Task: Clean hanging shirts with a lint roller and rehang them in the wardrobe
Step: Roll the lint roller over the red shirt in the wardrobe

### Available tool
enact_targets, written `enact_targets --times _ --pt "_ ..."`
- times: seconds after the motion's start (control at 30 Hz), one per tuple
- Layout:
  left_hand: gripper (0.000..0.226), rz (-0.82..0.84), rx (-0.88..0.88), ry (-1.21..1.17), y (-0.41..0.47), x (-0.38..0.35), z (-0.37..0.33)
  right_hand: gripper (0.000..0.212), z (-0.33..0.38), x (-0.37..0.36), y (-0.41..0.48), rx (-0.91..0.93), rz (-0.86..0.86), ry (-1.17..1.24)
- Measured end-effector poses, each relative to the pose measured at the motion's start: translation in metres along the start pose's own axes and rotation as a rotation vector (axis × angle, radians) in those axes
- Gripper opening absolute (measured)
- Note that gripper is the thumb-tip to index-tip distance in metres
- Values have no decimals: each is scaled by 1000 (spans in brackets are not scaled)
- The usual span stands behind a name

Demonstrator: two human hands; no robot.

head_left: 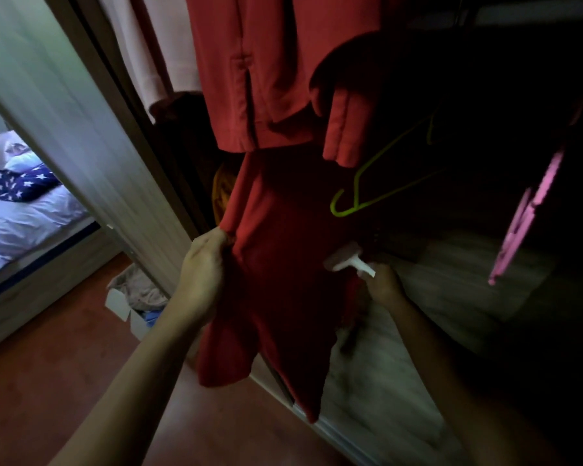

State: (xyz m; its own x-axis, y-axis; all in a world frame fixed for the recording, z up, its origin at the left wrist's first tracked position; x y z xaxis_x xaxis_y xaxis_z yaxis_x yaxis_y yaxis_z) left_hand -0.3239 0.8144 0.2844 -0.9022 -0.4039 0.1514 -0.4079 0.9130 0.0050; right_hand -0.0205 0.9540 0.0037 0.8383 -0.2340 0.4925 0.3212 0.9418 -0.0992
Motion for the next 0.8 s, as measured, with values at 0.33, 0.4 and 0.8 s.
enact_targets --times 0.33,0.4,0.8 --pt "25 65 7 -16 0 -8 4 42 120 82 0 118 -244 475" --pt "22 58 -9 -7 -1 -7 3 45 115 75 -5 21 -194 394" --pt "20 51 -23 -44 -6 -3 3 16 -59 -73 -92 157 356 -8"
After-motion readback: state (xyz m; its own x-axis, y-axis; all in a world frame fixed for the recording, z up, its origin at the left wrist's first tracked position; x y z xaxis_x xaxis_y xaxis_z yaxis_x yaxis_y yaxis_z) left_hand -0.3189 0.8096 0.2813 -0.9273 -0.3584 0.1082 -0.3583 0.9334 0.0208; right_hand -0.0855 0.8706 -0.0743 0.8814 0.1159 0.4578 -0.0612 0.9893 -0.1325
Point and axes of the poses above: each hand's wrist, its own y-axis towards the middle knuckle, its own x-axis out of the back of the hand, z = x × y, the point moved 9 cm from there along y, towards the middle knuckle, and after that the axes turned 8 degrees about -z, right-handed, at the moved point
